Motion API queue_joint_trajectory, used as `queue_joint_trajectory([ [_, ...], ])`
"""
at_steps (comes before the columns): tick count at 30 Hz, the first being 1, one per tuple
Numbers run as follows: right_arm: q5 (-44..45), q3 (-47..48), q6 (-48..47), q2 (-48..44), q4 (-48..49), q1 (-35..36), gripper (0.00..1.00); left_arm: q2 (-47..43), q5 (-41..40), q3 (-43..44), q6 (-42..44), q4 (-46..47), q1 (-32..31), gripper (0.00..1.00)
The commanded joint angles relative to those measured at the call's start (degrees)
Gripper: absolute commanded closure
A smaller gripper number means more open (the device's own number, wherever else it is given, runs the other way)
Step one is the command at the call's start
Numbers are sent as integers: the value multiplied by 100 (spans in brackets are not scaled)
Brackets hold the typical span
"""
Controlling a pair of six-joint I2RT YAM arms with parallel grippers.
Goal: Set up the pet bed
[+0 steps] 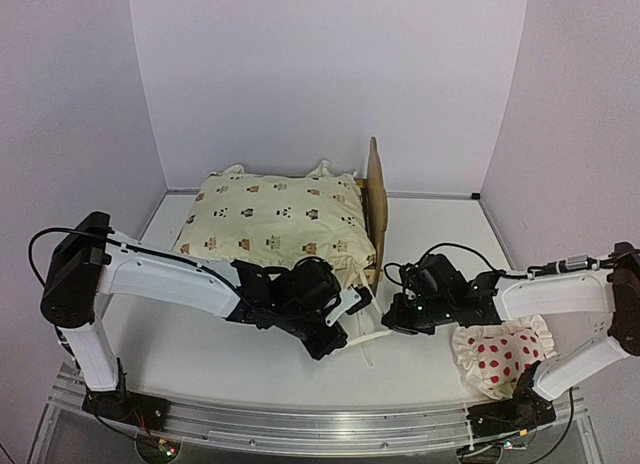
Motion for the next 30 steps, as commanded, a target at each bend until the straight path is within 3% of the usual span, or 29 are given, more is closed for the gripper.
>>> queue_joint_trajectory([
  [1,468,-76,-187,83,-130,18,99,491,-564,294,-64,-111,121,100],
  [8,604,97,-339,476,-135,20,95,939,-964,537,-77,-189,205,100],
  [15,414,285,-406,818,-126,23,95,789,-1160,546,-138,-324,204,100],
  [19,132,409,-343,729,-116,18,100,536,-890,471,-109,-332,200,100],
  [25,-308,398,200,472,548,18,100,214,-490,297,-168,-142,200,95],
  [30,-181,-9,1098,674,1973,19,100,-148,-338,103,-239,95,190,72],
])
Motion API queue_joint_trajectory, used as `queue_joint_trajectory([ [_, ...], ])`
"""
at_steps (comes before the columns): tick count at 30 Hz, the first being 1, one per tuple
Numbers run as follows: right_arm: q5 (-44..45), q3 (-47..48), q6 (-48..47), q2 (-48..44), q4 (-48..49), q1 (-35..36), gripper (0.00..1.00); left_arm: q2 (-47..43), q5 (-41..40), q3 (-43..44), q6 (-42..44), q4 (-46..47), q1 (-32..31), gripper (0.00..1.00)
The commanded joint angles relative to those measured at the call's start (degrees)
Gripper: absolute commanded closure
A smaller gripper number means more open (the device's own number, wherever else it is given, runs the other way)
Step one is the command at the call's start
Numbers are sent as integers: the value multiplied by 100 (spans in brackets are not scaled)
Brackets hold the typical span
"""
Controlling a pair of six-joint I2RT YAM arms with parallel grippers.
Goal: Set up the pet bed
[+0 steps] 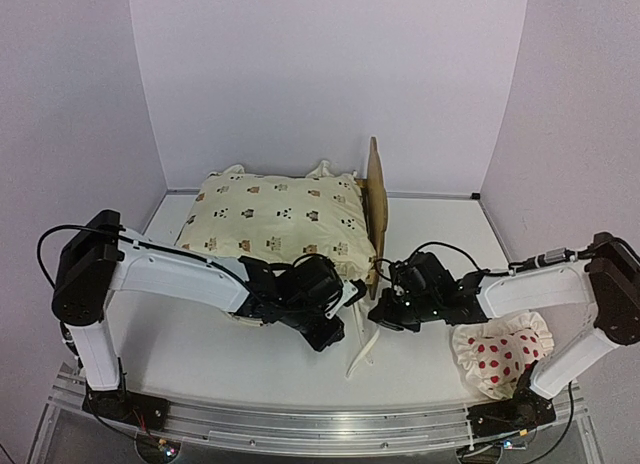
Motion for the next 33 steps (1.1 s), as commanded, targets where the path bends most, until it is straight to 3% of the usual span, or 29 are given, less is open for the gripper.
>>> queue_joint_trajectory([
  [1,17,-250,967,118,1540,20,100,-574,273,-221,-76,358,0,67],
  [9,347,-221,1447,615,2339,28,100,-732,560,-753,57,782,0,34],
  [15,492,-411,1593,564,2444,41,100,-428,756,-921,359,1353,0,29],
  [18,522,-491,1652,573,2480,51,100,-218,727,-882,499,1559,0,38],
  [22,519,-609,1746,621,2588,61,100,117,463,-736,666,1653,3,71],
  [26,505,-694,1786,637,2630,62,100,458,137,-558,744,1551,1,98],
  [33,715,-1064,1759,492,2625,64,100,540,-248,-579,807,1605,9,100],
])
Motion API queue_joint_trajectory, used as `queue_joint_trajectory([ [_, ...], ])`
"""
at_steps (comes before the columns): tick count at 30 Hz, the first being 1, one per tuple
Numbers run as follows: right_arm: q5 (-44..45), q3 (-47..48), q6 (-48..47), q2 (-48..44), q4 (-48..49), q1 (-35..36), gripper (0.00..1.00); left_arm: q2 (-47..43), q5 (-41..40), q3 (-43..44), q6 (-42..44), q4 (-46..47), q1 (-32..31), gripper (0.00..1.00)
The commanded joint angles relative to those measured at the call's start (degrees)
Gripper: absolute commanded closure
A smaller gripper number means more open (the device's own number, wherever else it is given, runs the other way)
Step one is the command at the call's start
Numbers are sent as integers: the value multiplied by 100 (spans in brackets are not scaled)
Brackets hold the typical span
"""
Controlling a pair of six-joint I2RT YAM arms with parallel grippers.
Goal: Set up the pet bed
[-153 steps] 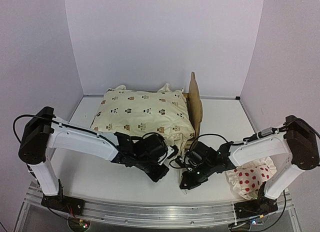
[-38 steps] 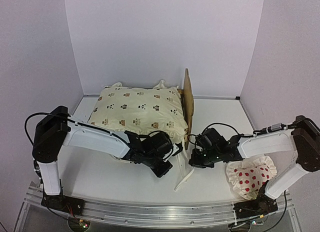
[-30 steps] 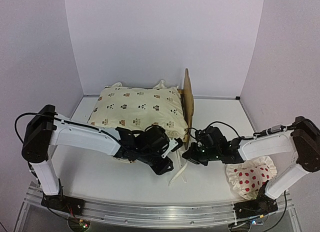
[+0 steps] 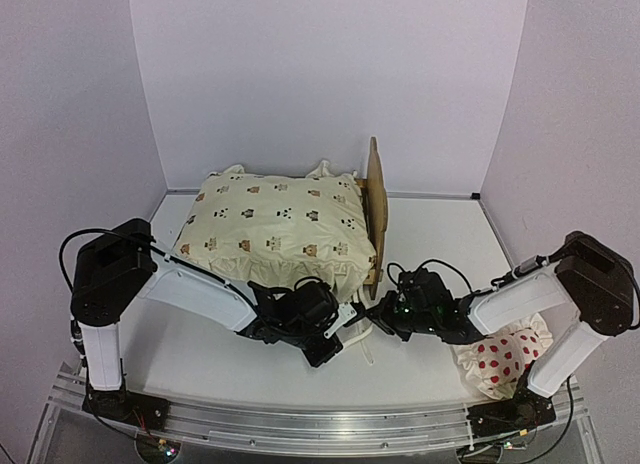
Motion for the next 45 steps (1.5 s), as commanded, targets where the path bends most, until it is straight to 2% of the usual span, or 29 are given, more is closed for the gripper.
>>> queue_joint_trajectory([
  [1,298,-283,75,-126,116,35,100,68,-526,234,173,92,11,100],
  [5,542,-579,109,-155,116,33,98,197,-740,390,260,-36,25,100],
  [8,601,-695,103,-149,115,32,88,304,-773,495,296,-46,23,100],
  [11,554,-726,38,-148,108,32,83,389,-787,583,303,-64,20,100],
  [14,473,-722,-87,-166,96,30,71,401,-825,625,306,-73,19,100],
  [19,339,-736,-392,-325,12,30,60,300,-868,645,306,-187,20,100],
  [21,210,-647,-692,-503,-260,30,54,280,-891,644,306,-234,21,100],
  [28,103,-280,-1686,-1425,-2193,29,38,65,-891,493,168,-154,20,100],
  [30,80,-234,-1958,-1725,-2591,28,36,-74,-839,422,117,-106,18,97],
  [35,-6,-153,-2511,-2297,-3554,36,35,-400,-762,336,78,-64,20,82],
  [41,-265,-300,-2762,-2607,-3776,89,36,-757,-707,335,-114,-229,11,66],
  [45,-280,-251,-2824,-2489,-3793,331,38,-1055,-601,305,-323,-403,11,65],
])
